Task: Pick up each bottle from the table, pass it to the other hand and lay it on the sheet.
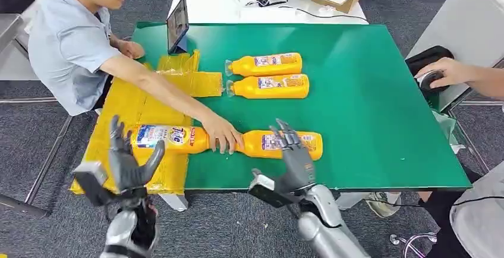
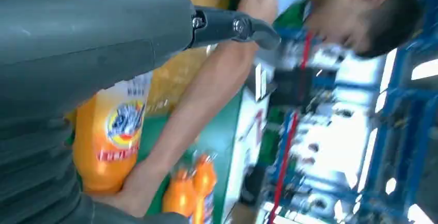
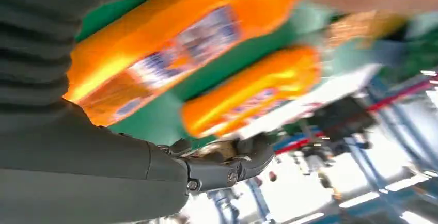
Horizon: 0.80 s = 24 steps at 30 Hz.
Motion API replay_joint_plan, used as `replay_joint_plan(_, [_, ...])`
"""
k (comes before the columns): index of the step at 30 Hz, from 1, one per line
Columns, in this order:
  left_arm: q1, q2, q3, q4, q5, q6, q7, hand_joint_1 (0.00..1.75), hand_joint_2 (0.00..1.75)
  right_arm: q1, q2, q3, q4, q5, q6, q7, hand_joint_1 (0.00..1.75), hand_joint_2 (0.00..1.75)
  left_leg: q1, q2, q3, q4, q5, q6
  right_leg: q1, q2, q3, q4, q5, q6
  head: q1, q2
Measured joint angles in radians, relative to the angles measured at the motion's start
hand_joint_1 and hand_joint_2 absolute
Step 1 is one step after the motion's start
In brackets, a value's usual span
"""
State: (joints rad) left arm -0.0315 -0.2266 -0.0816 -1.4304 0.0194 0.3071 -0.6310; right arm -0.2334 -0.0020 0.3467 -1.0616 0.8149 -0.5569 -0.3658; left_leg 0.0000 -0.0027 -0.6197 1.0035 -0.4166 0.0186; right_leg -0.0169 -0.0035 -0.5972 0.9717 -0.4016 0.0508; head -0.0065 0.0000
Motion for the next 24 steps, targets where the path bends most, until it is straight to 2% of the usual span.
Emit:
replay_joint_plan(3, [0.100,-0.001,0.000,-0.121,-0.044,0.037,-0.024,0.00,1.75,0.000,-0.037,-0.060,0.022,0.046,0.025,0.033,0.00,1.75,0.000,0.000,0.000,0.000,0.000,0.000,0.000,0.000,-0.001,0.000,0.000,0.000,0.000,0.000])
replay_joint_plan(7, [0.153,-0.001,-0.011,-0.208,-0.070,0.041,-0.024,0.00,1.75,-0.031,-0.054,-0.112,0.072,0.091,0.061,0.076,0.00,1.75,0.000,0.000,0.000,0.000,0.000,0.000,0.000,0.000,0.000,0.000,0.000,0.000,0.000,0.000])
replay_joint_plan(14, [0.164,-0.001,-0.021,-0.257,-0.176,0.164,-0.064,0.00,1.75,-0.127,-0.056,-0.135,0.240,0.138,0.092,0.144,0.00,1.75,0.000,0.000,0.001,0.000,0.001,0.001,0.000,0.000,0.001,0.000,0.001,0.000,0.000,0.000])
replay_joint_plan(24, [0.159,0.000,-0.039,-0.259,-0.194,0.221,-0.069,0.00,1.75,-0.253,-0.066,-0.141,0.420,0.228,0.046,0.209,0.00,1.75,0.000,0.000,0.001,0.000,0.001,0.001,0.000,0.000,0.001,0.000,0.001,0.000,0.000,0.000])
